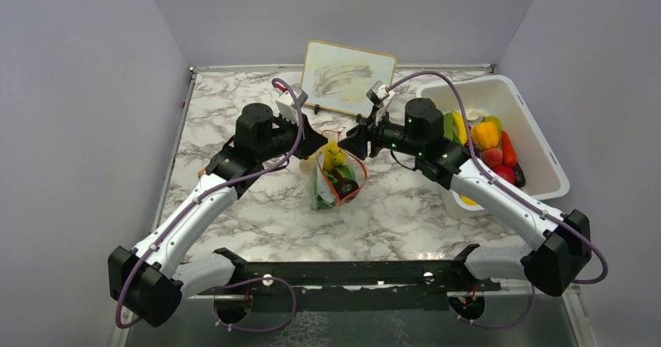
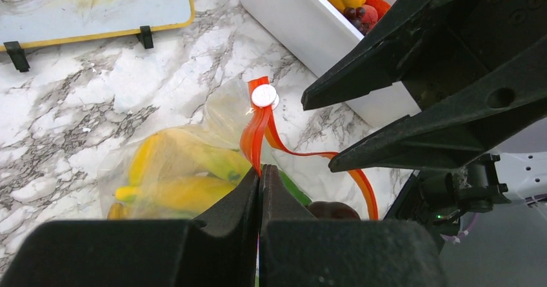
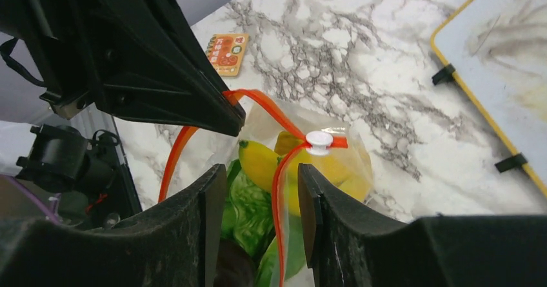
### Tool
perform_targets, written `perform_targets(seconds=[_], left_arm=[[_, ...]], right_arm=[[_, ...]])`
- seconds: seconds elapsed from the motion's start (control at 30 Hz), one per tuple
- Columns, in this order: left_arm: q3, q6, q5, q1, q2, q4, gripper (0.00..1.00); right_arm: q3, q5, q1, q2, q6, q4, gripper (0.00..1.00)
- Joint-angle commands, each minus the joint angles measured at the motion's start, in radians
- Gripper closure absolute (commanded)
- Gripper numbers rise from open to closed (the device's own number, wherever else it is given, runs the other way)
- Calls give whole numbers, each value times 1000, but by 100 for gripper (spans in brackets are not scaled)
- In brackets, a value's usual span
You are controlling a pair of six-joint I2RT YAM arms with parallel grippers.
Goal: Place the food in the zip-top bag and seal the zipper
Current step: Place the fake fruit in the zipper food storage bag.
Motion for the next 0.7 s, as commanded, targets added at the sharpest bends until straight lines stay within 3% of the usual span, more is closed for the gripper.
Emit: perform_targets(seconds=[0.0, 0.33, 0.43, 0.53, 0.67], left_arm=[[-4, -21, -19, -2, -6, 82, 100], [-8, -22, -14, -2, -8, 97, 100], [-4, -15, -17, -2, -13, 98, 100], [9, 7, -19, -2, -14, 87, 100], [82, 59, -57, -2, -21, 16, 100]], right_arm=[[32, 71, -3, 10, 102, -197, 54], [35, 161, -3, 47, 33, -273, 56], [59, 196, -3, 52, 13, -284, 68], [70, 249, -3, 28, 43, -258, 98], [73, 268, -5, -33, 112, -200, 99]])
